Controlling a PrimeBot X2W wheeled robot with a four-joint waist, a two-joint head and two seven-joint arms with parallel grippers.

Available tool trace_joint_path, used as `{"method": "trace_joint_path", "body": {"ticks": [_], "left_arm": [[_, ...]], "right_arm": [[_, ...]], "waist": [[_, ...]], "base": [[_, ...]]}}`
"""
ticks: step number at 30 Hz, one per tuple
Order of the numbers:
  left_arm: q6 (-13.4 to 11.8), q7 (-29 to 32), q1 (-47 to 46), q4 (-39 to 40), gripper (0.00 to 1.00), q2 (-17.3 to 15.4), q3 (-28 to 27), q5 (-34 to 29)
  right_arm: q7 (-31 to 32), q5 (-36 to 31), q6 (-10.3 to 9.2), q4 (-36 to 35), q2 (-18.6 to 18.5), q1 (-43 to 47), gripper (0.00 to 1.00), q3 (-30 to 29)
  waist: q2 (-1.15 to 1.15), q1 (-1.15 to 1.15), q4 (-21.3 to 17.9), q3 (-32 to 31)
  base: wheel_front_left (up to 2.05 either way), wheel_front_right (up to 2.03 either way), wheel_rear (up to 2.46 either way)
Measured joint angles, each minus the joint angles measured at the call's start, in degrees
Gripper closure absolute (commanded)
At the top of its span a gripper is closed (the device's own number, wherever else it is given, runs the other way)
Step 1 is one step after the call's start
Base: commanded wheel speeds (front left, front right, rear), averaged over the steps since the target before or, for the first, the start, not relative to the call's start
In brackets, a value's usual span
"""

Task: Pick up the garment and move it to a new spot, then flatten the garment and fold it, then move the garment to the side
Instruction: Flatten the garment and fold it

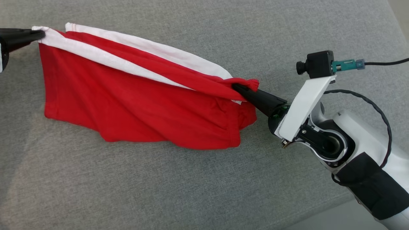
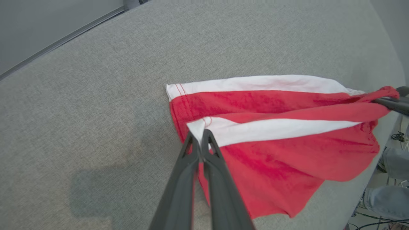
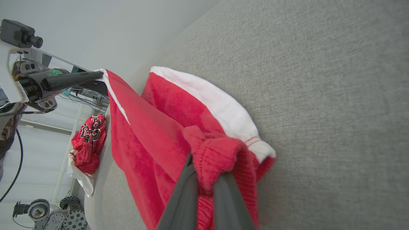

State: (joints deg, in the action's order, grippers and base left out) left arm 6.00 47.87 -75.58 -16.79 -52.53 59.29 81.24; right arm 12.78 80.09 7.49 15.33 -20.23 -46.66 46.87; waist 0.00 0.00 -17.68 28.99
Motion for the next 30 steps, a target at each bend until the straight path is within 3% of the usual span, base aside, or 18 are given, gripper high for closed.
{"method": "trace_joint_path", "body": {"ticks": [10, 12, 13, 14, 15, 24, 30], "left_arm": [[0.49, -0.73, -2.01, -5.05, 1.00, 1.86, -0.10, -1.57], [0.58, -1.16, -2.34, -5.67, 0.97, 2.21, -0.10, -1.89], [0.73, -1.66, -2.41, -5.87, 0.57, 2.33, -0.12, -2.26], [0.77, -2.12, -2.42, -6.17, 0.00, 2.48, -0.15, -2.32], [0.82, -2.34, -2.41, -6.45, 0.00, 2.66, -0.14, -2.32], [1.27, -4.28, -1.11, -7.99, 0.00, 3.25, 0.14, -1.51], [1.42, -6.78, 2.50, -7.09, 0.00, 3.03, 0.87, -0.24]], "right_arm": [[-0.16, -2.46, 0.00, 0.55, 2.31, -1.03, 1.00, -1.76], [-0.02, -2.91, 0.00, 0.70, 2.71, -1.24, 0.88, -2.05], [0.05, -3.09, 0.00, 0.76, 2.91, -1.36, 0.65, -2.21], [0.08, -3.31, 0.00, 0.87, 3.13, -1.44, 0.25, -2.32], [0.16, -3.55, 0.00, 1.00, 3.32, -1.46, 0.00, -2.49], [0.90, -5.13, 0.00, 2.40, 3.39, -0.37, 0.00, -4.50], [-1.18, -7.14, 0.00, 1.66, 1.51, 2.46, 0.00, -6.92]], "waist": [[0.00, 0.00, -1.63, 2.59], [0.00, 0.00, -1.66, 2.85], [0.00, 0.00, -1.67, 2.95], [0.00, 0.00, -1.66, 2.99], [0.00, 0.00, -1.65, 2.97], [0.00, 0.00, -1.22, 0.63], [0.00, 0.00, -0.87, -2.35]], "base": [[0.00, 0.00, 0.00], [0.00, 0.00, 0.00], [0.00, 0.00, 0.00], [0.00, 0.00, 0.00], [0.00, 0.00, 0.00], [0.00, 0.00, 0.00], [0.00, 0.00, 0.00]]}}
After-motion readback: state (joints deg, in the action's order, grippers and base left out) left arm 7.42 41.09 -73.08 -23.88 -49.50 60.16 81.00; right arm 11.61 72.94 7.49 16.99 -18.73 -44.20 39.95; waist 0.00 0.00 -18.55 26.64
